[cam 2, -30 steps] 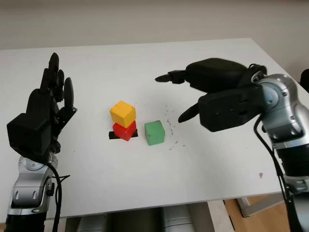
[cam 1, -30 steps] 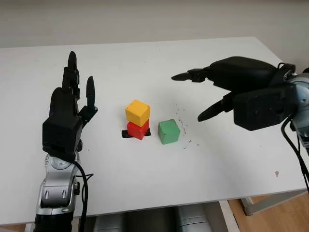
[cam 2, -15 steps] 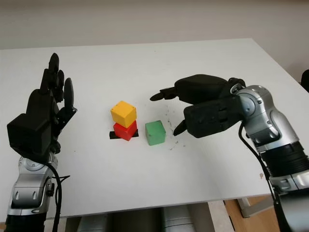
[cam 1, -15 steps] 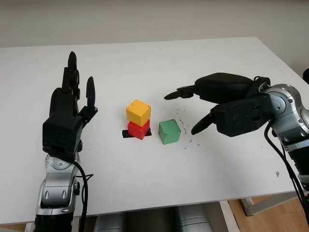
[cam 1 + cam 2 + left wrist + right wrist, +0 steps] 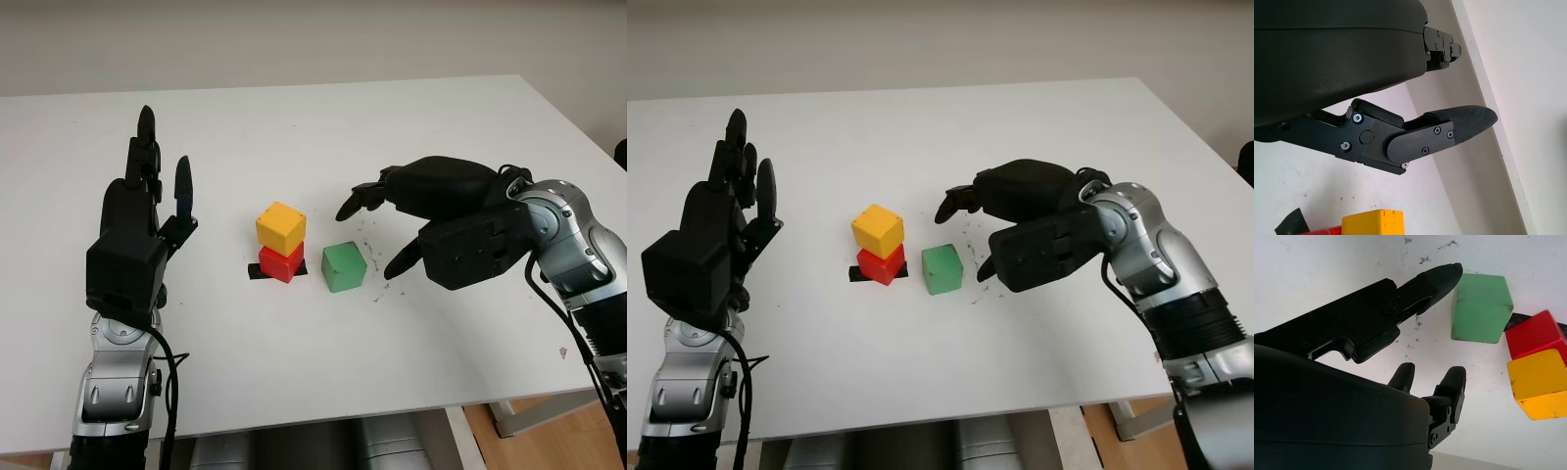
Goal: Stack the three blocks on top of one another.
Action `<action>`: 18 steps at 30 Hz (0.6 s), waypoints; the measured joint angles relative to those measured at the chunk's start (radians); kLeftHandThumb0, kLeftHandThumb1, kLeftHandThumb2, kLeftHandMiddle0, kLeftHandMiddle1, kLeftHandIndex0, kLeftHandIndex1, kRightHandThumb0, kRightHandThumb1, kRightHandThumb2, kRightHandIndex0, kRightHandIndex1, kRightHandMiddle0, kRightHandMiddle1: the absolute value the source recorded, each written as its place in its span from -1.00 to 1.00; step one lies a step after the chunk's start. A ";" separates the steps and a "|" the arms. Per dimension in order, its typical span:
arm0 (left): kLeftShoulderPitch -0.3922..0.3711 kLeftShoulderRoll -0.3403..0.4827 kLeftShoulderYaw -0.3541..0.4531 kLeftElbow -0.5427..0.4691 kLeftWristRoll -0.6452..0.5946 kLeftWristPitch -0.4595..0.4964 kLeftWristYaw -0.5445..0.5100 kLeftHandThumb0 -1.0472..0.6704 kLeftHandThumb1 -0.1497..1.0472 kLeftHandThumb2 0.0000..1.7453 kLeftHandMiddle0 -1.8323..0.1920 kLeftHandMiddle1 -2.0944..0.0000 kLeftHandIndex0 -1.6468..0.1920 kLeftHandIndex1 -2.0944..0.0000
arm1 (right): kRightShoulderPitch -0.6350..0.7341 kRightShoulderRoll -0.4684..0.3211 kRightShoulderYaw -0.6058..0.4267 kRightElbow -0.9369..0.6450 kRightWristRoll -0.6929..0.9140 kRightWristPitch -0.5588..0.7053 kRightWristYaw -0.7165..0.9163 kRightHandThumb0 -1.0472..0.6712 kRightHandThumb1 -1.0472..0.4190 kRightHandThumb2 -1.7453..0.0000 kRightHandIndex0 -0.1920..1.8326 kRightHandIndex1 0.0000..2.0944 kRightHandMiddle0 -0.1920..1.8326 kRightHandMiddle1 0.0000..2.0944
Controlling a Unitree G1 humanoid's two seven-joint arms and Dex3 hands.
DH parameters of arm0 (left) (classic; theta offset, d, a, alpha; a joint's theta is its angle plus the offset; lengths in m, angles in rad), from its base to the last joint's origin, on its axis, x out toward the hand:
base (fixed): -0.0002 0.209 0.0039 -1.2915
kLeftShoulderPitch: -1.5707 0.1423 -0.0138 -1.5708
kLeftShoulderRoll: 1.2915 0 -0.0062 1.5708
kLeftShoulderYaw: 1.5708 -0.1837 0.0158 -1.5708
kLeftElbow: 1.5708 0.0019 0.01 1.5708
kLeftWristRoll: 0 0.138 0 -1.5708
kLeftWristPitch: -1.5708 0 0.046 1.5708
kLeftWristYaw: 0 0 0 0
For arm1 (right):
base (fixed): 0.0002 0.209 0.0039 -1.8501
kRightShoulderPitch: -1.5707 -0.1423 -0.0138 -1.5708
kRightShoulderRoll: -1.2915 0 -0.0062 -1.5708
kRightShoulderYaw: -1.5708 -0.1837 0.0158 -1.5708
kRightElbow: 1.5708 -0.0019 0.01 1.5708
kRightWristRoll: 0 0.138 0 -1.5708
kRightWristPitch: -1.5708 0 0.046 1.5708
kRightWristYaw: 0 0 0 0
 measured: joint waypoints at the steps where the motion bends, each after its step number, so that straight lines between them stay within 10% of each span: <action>1: 0.000 0.000 0.000 0.000 0.000 0.000 0.000 -0.60 1.00 -0.21 0.79 0.95 0.79 0.95 | 0.000 0.005 0.004 0.000 0.000 0.000 0.000 -0.62 -0.74 0.94 -0.88 0.28 -0.76 -0.10; 7: 0.001 0.000 0.000 0.000 0.001 0.000 0.000 -0.60 1.00 -0.22 0.79 0.95 0.78 0.95 | 0.000 0.020 0.028 0.013 -0.021 -0.031 -0.030 -0.66 -0.73 0.94 -0.99 0.73 -0.74 -0.05; 12: 0.008 0.000 0.000 -0.001 0.004 0.000 0.000 -0.60 1.00 -0.22 0.79 0.95 0.78 0.95 | 0.000 0.028 0.038 0.039 -0.030 -0.047 -0.037 -0.65 -0.76 0.94 -0.86 0.28 -0.76 -0.03; 18: 0.009 0.000 0.000 -0.001 0.004 0.003 0.000 -0.60 1.00 -0.22 0.79 0.95 0.79 0.95 | 0.000 0.035 0.054 0.072 -0.049 -0.098 -0.081 -0.68 -0.77 0.94 -0.82 0.26 -0.75 -0.01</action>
